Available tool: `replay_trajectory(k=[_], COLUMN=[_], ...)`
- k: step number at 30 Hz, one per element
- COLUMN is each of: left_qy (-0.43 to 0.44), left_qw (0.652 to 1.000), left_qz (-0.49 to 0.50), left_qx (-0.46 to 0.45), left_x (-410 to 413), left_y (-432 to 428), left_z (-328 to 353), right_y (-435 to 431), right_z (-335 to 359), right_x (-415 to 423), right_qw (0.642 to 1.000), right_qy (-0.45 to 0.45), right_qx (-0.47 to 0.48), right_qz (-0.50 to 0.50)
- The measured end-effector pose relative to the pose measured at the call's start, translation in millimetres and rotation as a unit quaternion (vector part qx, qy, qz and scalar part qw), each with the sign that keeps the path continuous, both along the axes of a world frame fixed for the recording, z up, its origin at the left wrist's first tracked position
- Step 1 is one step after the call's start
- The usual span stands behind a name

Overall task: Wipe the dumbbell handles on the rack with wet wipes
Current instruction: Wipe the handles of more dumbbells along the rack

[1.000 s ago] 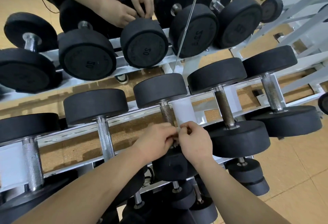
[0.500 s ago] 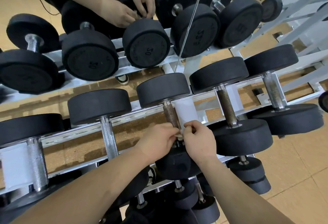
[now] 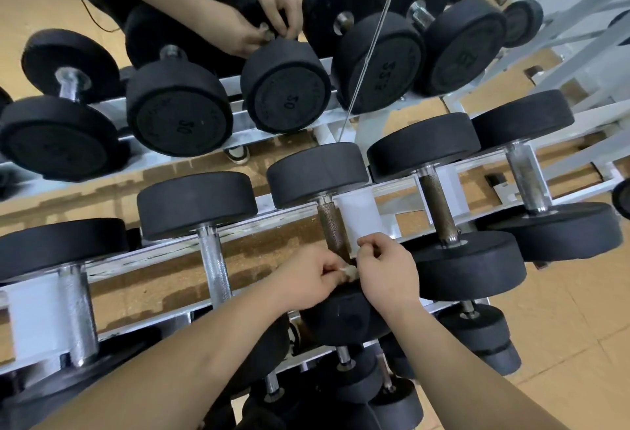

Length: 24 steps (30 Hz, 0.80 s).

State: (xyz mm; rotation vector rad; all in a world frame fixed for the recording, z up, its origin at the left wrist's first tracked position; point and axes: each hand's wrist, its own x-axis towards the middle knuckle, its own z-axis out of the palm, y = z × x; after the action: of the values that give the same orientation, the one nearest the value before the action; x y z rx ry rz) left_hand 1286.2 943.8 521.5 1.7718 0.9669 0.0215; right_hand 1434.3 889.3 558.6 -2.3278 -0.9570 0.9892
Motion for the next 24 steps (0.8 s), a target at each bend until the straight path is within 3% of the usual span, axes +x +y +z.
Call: replay_trajectory(k=[2, 4, 7, 9, 11, 14, 16, 17, 19, 21, 23, 24], left_qy=[-0.018, -0.053, 0.023, 0.05, 0.005, -0.011, 0.026, 0.022, -0.015, -0.06, -0.003, 0.044], left_qw=[0.997, 0.965, 0.933, 0.941, 0.958, 0.995, 0.999, 0.999, 0.998, 0.959, 0.909, 0.894], left_qz=[0.016, 0.106, 0.09, 0.095, 0.114, 0.048, -0.012, -0.021, 0.033, 0.124, 0.114, 0.097], left_qx=[0.078, 0.235, 0.346, 0.321, 0.261, 0.085, -0.034, -0.042, 0.045, 0.247, 0.402, 0.434], left_x=[-2.0, 3.2, 17.3, 21.5, 19.3, 11.0, 2.0, -1.1, -0.5, 5.1, 11.8, 15.4], left_y=[9.9, 23.7, 33.1, 25.4, 10.5, -4.9, 2.4, 7.7, 18.2, 26.9, 32.2, 33.5], left_z=[3.0, -1.4, -15.5, -19.3, -16.7, -2.6, 2.3, 3.7, 4.7, 0.6, -6.5, -12.9], right_y=[0.1, 1.1, 1.2, 0.4, 0.3, 1.4, 0.1, -0.4, 0.1, 1.1, 1.8, 1.9], right_z=[0.0, 0.1, -0.4, -2.0, -3.0, -4.1, -2.7, -2.2, -2.3, -3.5, -4.3, -5.2], right_x=[-0.3, -0.1, 0.2, 0.3, 1.0, 2.5, 1.1, 0.3, 0.6, 2.2, 2.6, 2.6], right_qw=[1.0, 1.0, 1.0, 1.0, 1.0, 1.0, 1.0, 1.0, 1.0, 1.0, 1.0, 1.0], right_qy=[0.0, 0.004, 0.01, 0.011, 0.011, 0.004, 0.007, 0.007, 0.003, 0.007, 0.007, 0.004], right_qx=[0.001, 0.002, 0.006, 0.004, 0.0, -0.005, -0.001, 0.0, 0.002, 0.002, 0.003, 0.004], right_qz=[-0.002, -0.003, -0.005, -0.005, -0.006, 0.003, 0.001, 0.0, 0.002, 0.002, 0.004, 0.006])
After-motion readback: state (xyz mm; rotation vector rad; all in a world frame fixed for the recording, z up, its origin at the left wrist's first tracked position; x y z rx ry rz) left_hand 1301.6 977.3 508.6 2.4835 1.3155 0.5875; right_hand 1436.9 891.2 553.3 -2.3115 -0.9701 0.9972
